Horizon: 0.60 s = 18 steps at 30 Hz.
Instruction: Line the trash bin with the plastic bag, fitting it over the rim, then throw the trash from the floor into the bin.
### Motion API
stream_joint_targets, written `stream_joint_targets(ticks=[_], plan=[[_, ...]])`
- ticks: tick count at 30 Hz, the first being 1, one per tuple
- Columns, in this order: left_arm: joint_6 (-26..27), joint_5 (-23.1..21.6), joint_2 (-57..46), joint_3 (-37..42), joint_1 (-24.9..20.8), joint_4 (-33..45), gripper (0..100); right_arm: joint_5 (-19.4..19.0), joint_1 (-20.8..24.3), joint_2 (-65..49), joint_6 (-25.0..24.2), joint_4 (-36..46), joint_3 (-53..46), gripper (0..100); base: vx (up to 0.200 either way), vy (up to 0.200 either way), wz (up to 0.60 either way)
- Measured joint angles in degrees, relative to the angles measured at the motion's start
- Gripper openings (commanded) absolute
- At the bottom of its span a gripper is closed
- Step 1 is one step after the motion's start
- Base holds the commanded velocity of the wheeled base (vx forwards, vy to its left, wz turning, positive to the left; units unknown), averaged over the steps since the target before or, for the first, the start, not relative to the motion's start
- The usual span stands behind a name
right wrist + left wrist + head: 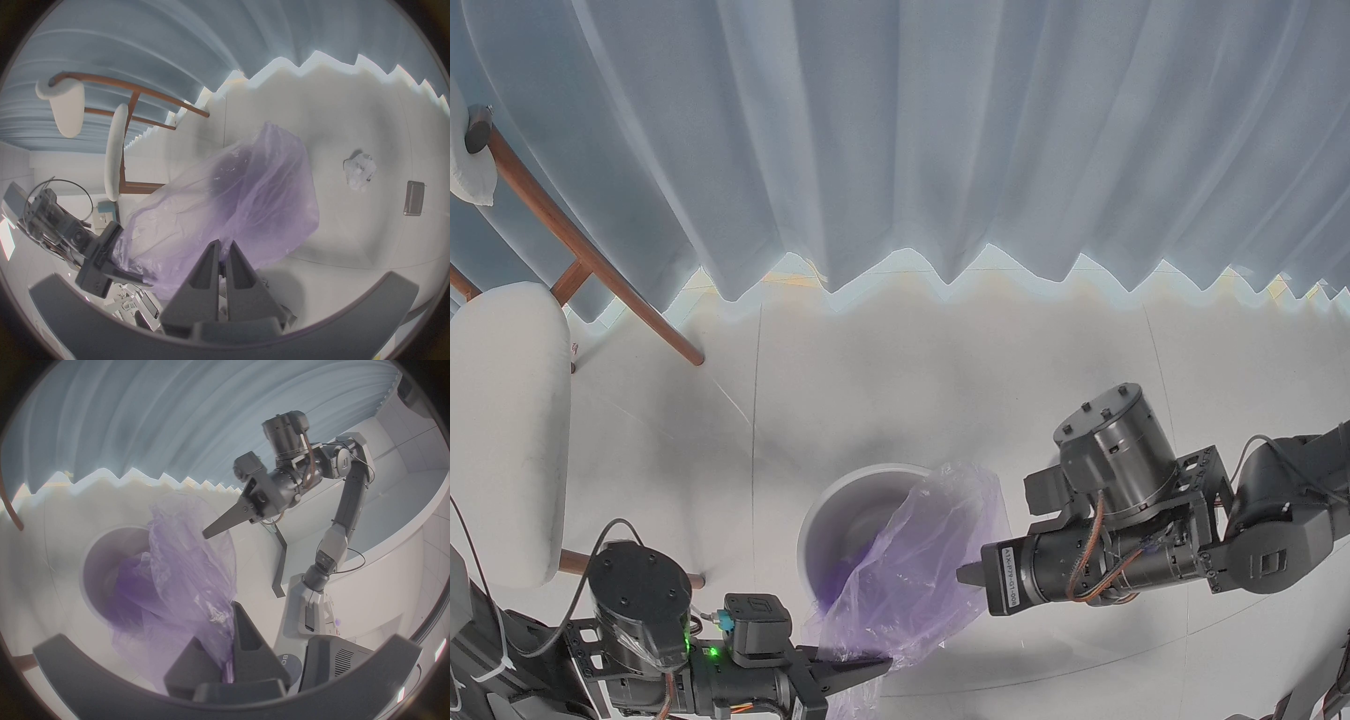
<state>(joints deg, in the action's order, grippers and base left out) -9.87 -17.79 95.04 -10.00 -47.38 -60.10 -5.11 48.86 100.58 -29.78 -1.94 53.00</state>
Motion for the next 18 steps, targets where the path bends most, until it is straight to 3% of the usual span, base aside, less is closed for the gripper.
stream_joint_targets(ticks=[8,18], plan=[[-0.39,3.32,0.09,-2.05,0.41,-0.85,0,-0.83,-2.12,-6.42,-3.08,-0.51,-2.51,0,0.000,0.000,0.00],[-0.63,3.61,0.74,-3.06,1.46,-4.71,0,-2.63,-3.16,-10.64,-3.61,-0.63,-6.40,0,0.000,0.000,0.00]])
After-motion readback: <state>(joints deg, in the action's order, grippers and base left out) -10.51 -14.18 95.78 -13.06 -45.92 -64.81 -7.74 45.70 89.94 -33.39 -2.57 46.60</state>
